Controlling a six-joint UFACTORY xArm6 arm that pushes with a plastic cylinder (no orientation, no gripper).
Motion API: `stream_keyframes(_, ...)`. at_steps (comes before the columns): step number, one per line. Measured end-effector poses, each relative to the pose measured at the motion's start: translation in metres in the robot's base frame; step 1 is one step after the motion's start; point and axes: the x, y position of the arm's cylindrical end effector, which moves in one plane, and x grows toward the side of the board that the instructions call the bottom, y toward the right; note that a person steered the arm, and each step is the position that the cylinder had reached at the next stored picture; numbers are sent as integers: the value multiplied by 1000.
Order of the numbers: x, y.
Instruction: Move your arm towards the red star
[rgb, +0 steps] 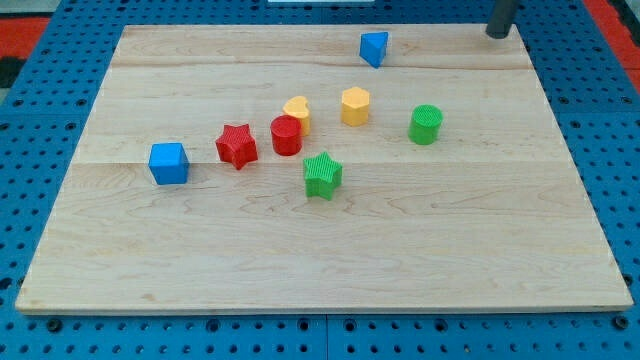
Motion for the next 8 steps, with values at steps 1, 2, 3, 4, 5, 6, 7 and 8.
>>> stream_keyframes(1, 20, -7)
stream_keyframes(2, 45, -28)
stream_keyframes(3, 62, -74)
stream_keyframes(4, 74, -122)
stream_keyframes(5, 84, -168)
stream_keyframes(6, 95, -211)
stream_keyframes(7, 109, -255)
stream_keyframes(8, 124, -301)
